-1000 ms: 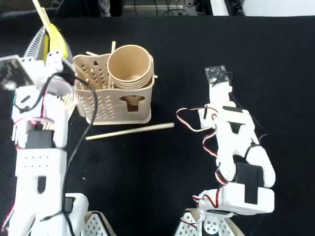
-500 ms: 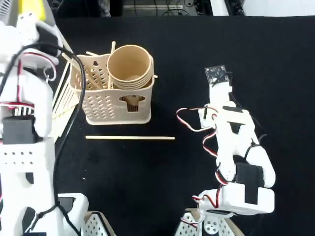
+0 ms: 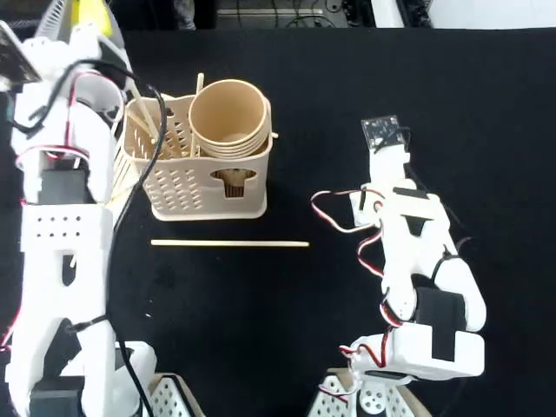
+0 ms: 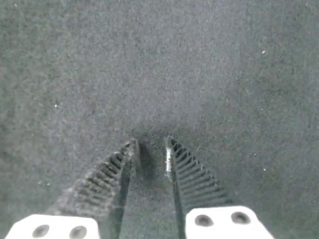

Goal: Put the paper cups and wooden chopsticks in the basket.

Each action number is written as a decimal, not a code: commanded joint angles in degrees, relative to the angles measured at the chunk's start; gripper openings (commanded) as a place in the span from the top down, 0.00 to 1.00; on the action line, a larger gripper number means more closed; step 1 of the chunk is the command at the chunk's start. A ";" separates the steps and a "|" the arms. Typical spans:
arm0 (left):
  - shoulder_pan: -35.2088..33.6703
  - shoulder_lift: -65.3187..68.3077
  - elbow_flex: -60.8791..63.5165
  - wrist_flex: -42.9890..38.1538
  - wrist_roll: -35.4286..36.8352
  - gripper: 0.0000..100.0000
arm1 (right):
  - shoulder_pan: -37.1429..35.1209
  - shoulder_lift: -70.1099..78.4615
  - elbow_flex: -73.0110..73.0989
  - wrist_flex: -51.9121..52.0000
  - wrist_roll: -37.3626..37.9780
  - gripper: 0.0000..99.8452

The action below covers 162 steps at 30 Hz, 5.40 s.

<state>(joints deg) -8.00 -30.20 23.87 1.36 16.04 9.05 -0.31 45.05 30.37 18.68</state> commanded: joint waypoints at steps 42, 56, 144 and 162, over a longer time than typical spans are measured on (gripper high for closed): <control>-27.21 -21.10 16.48 35.78 -7.56 0.81 | -0.79 -2.59 -0.22 -1.76 0.62 0.91; -31.52 37.27 -20.09 43.52 -30.95 0.81 | -0.79 -2.59 -0.22 -1.58 0.62 0.91; -5.93 -19.16 -15.60 49.58 -8.00 0.97 | -0.79 -2.59 -0.22 -1.49 0.62 0.91; 2.51 -22.77 20.97 0.44 -6.24 0.97 | -0.70 -2.59 -0.22 -1.49 0.62 0.91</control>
<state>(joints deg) -6.15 -60.97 47.34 4.79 9.19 9.05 -0.31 45.05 29.32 18.68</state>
